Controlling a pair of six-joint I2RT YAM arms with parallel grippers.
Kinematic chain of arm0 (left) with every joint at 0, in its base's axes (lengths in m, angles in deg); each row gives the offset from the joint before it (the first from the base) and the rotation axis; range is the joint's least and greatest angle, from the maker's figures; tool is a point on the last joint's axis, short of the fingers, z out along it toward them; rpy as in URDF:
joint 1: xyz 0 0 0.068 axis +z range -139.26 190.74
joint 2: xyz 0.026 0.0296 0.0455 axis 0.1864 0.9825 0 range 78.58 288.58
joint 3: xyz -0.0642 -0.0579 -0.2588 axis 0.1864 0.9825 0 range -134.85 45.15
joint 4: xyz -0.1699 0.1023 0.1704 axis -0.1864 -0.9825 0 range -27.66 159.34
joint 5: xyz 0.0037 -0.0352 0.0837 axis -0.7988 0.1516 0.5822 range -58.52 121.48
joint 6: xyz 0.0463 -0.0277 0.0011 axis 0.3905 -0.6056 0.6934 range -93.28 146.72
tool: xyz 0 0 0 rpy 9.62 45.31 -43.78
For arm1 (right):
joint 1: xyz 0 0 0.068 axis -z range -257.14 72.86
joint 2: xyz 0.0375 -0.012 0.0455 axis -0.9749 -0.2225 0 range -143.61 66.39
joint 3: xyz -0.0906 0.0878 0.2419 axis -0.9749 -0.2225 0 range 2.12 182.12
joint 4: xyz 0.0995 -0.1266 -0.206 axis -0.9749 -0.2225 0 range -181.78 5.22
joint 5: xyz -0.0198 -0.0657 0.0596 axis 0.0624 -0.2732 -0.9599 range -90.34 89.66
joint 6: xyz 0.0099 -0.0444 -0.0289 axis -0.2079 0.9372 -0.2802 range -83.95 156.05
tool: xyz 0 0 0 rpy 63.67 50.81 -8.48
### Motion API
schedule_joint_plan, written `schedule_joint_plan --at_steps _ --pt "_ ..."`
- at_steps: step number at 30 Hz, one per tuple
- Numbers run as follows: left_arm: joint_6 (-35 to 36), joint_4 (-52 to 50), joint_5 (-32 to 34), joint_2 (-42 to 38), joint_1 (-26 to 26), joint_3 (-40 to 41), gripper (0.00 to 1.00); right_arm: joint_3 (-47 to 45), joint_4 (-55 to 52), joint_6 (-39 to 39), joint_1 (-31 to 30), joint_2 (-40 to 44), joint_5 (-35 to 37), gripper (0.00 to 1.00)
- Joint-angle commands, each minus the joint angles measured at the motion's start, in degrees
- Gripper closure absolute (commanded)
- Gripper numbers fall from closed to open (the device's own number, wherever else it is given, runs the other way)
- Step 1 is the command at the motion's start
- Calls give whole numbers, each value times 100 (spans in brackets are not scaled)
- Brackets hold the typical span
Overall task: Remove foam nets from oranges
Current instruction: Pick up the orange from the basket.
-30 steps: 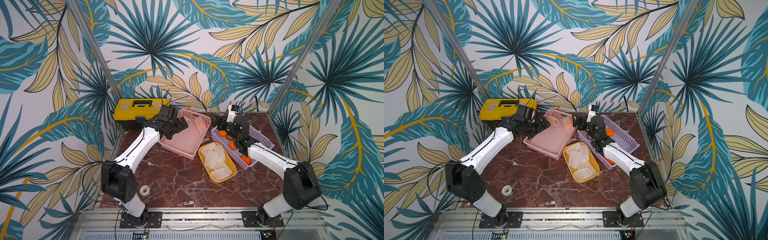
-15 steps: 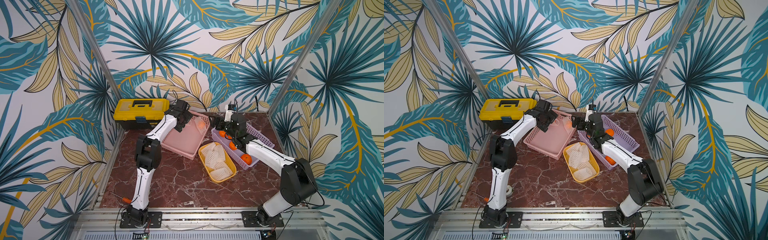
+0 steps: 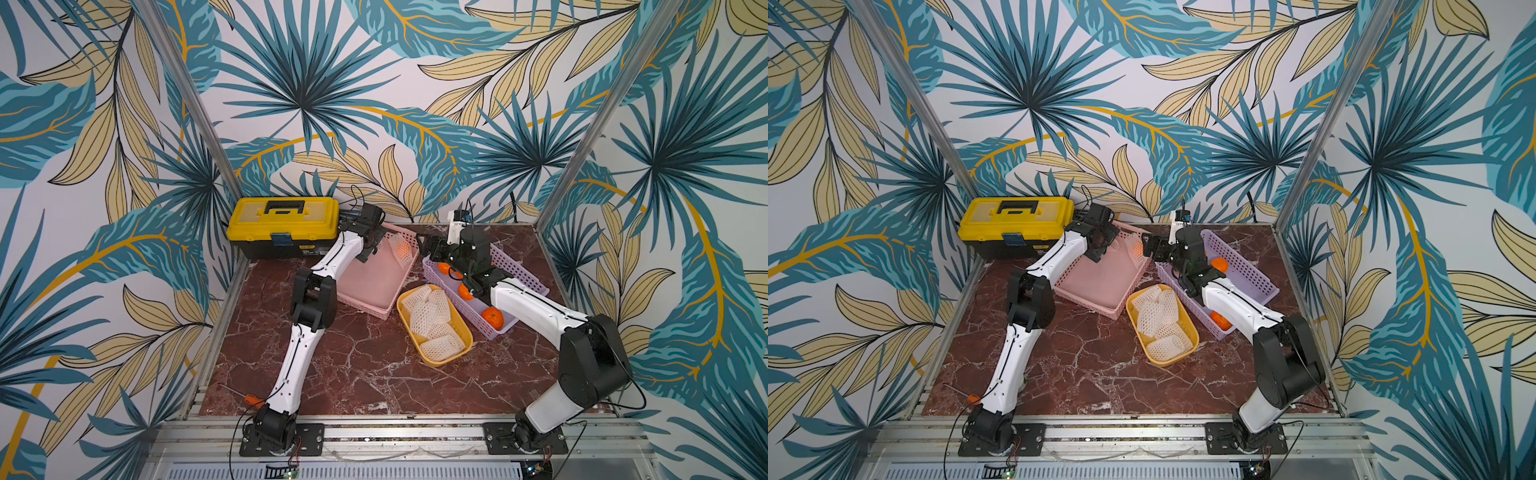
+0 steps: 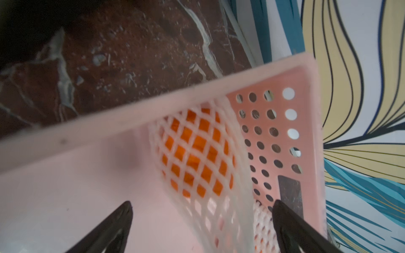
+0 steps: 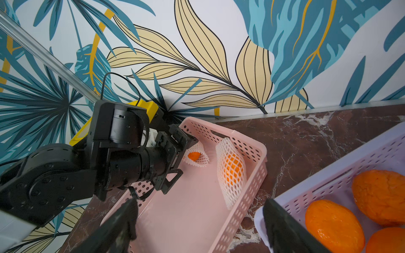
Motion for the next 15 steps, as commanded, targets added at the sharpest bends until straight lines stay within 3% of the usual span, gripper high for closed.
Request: schedule_joint_plan --at_steps 1,11,15 --pt "52 -40 297 224 69 -274 1 125 -102 -34 1 -72 -77 10" --pt "359 469 197 710 169 -656 0 142 -81 -67 4 -134 -146 10" --pt "386 562 231 760 194 -666 5 165 -85 -78 7 -169 -173 10"
